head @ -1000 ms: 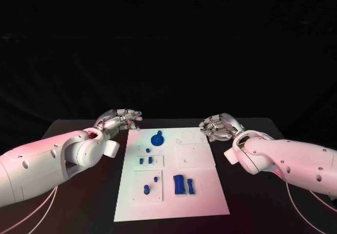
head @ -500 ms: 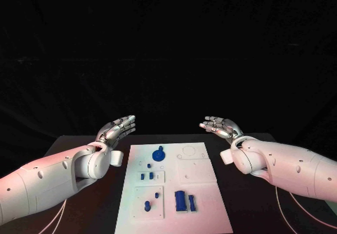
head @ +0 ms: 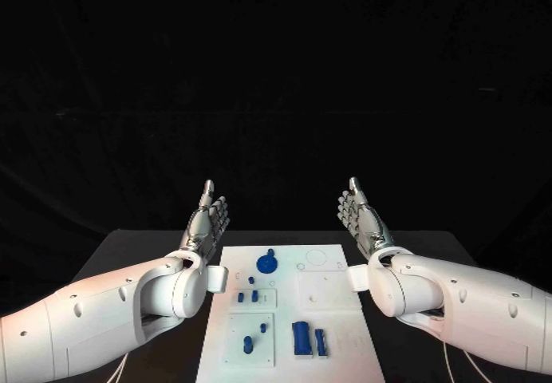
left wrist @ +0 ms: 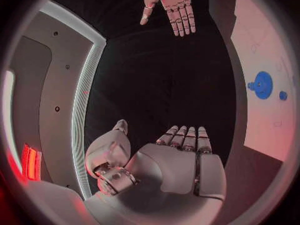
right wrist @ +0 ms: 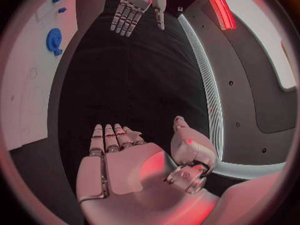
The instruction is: Assemble the parts on the task board
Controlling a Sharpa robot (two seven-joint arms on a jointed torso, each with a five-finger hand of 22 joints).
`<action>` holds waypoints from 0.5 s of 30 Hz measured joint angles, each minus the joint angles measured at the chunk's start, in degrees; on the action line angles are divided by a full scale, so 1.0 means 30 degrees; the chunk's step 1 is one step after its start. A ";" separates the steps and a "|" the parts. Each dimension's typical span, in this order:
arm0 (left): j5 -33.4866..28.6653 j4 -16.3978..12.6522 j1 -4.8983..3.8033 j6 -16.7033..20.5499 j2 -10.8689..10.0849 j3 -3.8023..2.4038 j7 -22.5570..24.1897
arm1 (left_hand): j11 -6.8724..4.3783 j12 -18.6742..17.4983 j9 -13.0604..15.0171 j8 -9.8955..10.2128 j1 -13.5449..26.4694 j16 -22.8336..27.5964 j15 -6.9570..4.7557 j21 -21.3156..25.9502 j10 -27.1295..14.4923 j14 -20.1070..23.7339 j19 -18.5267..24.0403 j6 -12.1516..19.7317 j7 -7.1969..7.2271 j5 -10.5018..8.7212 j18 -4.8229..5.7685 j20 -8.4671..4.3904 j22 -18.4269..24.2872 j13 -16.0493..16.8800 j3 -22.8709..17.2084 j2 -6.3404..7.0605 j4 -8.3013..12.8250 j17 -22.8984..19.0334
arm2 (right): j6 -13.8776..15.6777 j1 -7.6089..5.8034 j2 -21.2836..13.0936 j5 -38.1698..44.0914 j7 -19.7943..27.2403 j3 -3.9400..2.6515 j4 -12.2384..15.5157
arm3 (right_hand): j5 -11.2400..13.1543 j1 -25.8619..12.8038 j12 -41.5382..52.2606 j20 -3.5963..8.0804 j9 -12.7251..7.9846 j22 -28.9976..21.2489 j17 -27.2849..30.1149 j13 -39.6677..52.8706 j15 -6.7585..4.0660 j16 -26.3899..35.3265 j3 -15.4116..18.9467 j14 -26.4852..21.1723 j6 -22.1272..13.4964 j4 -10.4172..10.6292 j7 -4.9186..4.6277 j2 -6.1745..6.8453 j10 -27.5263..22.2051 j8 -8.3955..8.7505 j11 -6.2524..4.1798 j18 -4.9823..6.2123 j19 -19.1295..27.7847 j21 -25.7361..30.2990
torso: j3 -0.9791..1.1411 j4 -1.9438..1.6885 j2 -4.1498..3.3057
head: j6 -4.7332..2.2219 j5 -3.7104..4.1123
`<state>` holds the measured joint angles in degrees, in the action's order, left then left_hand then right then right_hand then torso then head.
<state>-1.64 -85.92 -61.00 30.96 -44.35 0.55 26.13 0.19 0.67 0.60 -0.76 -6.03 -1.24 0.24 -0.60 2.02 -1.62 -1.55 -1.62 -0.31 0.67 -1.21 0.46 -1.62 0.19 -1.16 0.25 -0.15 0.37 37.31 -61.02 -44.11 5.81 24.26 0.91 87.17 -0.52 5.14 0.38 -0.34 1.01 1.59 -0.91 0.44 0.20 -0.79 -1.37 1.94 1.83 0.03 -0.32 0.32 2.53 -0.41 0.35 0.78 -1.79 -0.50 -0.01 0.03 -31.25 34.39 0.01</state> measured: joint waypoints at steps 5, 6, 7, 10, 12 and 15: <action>0.0119 -0.0866 0.0195 0.1757 -0.0091 -0.0111 0.0300 | 0.0007 -0.0070 -0.0110 0.0118 0.1095 0.0195 -0.0004 0.0087 -0.0336 0.0200 0.0193 0.0232 0.0043 -0.0086 -0.0001 -0.0068 0.0295 -0.0020 0.0151 -0.0056 0.0048 -0.0059 | 0.1026 0.0234 -0.0159 -0.0886 0.0652 -0.0261 0.0757 | 0.0078 -0.1136 0.0000 0.0061 -0.0225 -0.0356 0.0193 -0.0083 -0.0054 0.0154 0.0283 -0.0400 -0.0381 -0.0024 0.0060 -0.0085 -0.0513 0.0035 -0.0067 0.0000 0.0355 0.0073 | 0.0000 -0.0007 0.0015 | -0.0004 0.0000; 0.0147 -0.1024 0.0237 0.2169 -0.0106 -0.0122 0.0373 | -0.0029 -0.0125 -0.0134 0.0128 0.1426 0.0265 -0.0052 0.0087 -0.0455 0.0327 0.0313 0.0340 0.0068 -0.0122 0.0018 -0.0099 0.0386 -0.0025 0.0221 -0.0076 0.0052 -0.0070 | 0.1237 0.0266 -0.0174 -0.1068 0.0786 -0.0281 0.0847 | 0.0107 -0.1512 0.0000 0.0091 -0.0270 -0.0438 0.0235 -0.0098 -0.0075 0.0198 0.0376 -0.0501 -0.0513 -0.0010 0.0085 -0.0088 -0.0685 0.0072 -0.0109 -0.0002 0.0485 0.0073 | 0.0002 -0.0009 0.0018 | -0.0004 0.0000; 0.0168 -0.1120 0.0261 0.2447 -0.0112 -0.0135 0.0426 | -0.0035 -0.0157 -0.0149 0.0176 0.1803 0.0330 -0.0067 0.0088 -0.0570 0.0442 0.0414 0.0424 0.0087 -0.0156 0.0178 -0.0117 0.0467 -0.0029 0.0312 -0.0079 0.0049 -0.0078 | 0.1369 0.0274 -0.0182 -0.1186 0.0870 -0.0283 0.0876 | 0.0108 -0.1542 0.0000 0.0114 -0.0288 -0.0463 0.0251 -0.0109 -0.0070 0.0209 0.0377 -0.0551 -0.0545 -0.0009 0.0107 -0.0081 -0.0743 0.0073 -0.0117 0.0000 0.0508 0.0073 | 0.0004 -0.0009 0.0018 | -0.0005 0.0000; 0.0221 -0.1273 0.0279 0.3144 -0.0120 -0.0158 0.0571 | -0.0059 -0.0158 -0.0176 0.0189 0.1886 0.0346 -0.0073 0.0088 -0.0601 0.0469 0.0449 0.0439 0.0104 -0.0156 0.0291 -0.0153 0.0511 -0.0040 0.0310 -0.0099 0.0050 -0.0095 | 0.1685 0.0278 -0.0191 -0.1467 0.1091 -0.0290 0.0887 | 0.0108 -0.1609 0.0000 0.0114 -0.0307 -0.0497 0.0278 -0.0124 -0.0070 0.0219 0.0377 -0.0550 -0.0545 -0.0009 0.0107 -0.0100 -0.0743 0.0073 -0.0117 0.0000 0.0508 0.0073 | 0.0005 -0.0009 0.0018 | -0.0005 0.0000; 0.0244 -0.1286 0.0283 0.3417 -0.0128 -0.0159 0.0634 | -0.0060 -0.0158 -0.0180 0.0189 0.1885 0.0345 -0.0073 0.0088 -0.0601 0.0468 0.0448 0.0439 0.0104 -0.0156 0.0292 -0.0153 0.0519 -0.0043 0.0310 -0.0100 0.0050 -0.0100 | 0.1822 0.0278 -0.0193 -0.1591 0.1189 -0.0290 0.0890 | 0.0108 -0.1608 0.0000 0.0114 -0.0313 -0.0507 0.0283 -0.0130 -0.0070 0.0220 0.0377 -0.0550 -0.0545 -0.0009 0.0107 -0.0102 -0.0743 0.0072 -0.0117 0.0000 0.0508 0.0073 | 0.0005 -0.0009 0.0018 | -0.0005 0.0000; 0.0271 -0.1290 0.0285 0.3718 -0.0133 -0.0159 0.0710 | -0.0060 -0.0157 -0.0183 0.0190 0.1885 0.0345 -0.0073 0.0088 -0.0601 0.0469 0.0448 0.0439 0.0104 -0.0156 0.0292 -0.0152 0.0524 -0.0046 0.0309 -0.0101 0.0051 -0.0106 | 0.1990 0.0279 -0.0195 -0.1744 0.1305 -0.0291 0.0893 | 0.0108 -0.1608 0.0000 0.0114 -0.0319 -0.0511 0.0285 -0.0130 -0.0070 0.0220 0.0377 -0.0550 -0.0545 -0.0009 0.0106 -0.0102 -0.0743 0.0073 -0.0117 0.0001 0.0508 0.0073 | 0.0005 -0.0009 0.0020 | -0.0005 -0.0002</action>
<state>-0.83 -89.78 -60.14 42.12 -44.75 0.07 28.26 0.01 0.20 0.05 -0.19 -0.37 -0.20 0.02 -0.34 0.22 -0.21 -0.20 -0.31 0.01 0.20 -0.33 0.00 -0.05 0.05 -0.23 -0.05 0.00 0.05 43.28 -60.19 -44.69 0.58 28.18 0.04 89.85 -0.19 0.32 0.38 0.00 0.05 0.05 -0.05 0.05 -0.01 -0.13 -0.24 0.29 0.20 0.00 0.00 0.01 0.30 -0.20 0.00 0.78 -0.27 -0.28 0.01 0.00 -31.18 34.37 0.00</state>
